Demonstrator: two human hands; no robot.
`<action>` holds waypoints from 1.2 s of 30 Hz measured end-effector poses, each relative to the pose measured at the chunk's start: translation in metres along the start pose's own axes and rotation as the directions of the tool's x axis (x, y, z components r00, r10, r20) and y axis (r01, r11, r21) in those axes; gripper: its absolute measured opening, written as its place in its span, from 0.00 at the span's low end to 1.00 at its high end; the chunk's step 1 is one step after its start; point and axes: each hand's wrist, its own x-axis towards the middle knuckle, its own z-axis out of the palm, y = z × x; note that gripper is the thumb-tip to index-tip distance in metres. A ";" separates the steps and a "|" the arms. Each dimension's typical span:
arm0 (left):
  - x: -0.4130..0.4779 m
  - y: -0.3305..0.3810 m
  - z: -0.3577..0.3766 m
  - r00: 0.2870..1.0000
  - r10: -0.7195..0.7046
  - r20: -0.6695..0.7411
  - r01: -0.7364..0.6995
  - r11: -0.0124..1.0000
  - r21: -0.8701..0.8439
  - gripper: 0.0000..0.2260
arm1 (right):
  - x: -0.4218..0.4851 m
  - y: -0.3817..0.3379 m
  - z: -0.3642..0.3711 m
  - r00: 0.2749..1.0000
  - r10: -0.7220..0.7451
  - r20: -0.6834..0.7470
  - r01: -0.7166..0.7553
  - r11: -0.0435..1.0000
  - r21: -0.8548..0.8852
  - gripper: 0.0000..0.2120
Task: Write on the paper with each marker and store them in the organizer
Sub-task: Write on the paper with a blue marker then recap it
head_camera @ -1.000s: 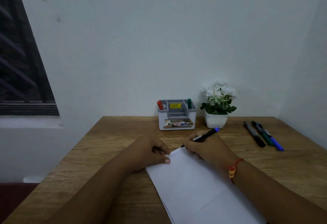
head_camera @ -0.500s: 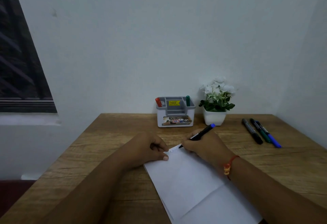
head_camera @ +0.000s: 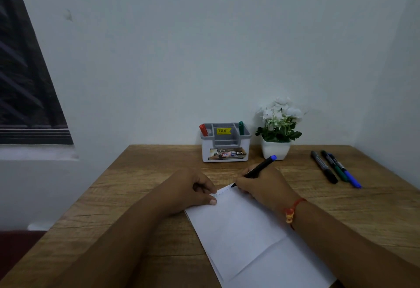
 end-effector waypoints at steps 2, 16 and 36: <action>0.000 0.000 0.000 1.000 -0.001 0.001 0.001 1.000 0.009 0.12 | 0.001 0.001 0.000 1.000 0.006 -0.004 -0.006 1.000 0.015 0.03; 0.000 0.001 -0.001 1.000 0.008 0.003 -0.008 1.000 0.001 0.13 | 0.002 0.002 0.001 0.999 0.033 -0.031 -0.031 0.998 0.048 0.03; 0.000 0.000 0.000 1.000 0.001 0.005 -0.001 1.000 0.006 0.12 | 0.001 0.001 -0.001 0.998 0.059 -0.009 -0.057 0.986 0.158 0.03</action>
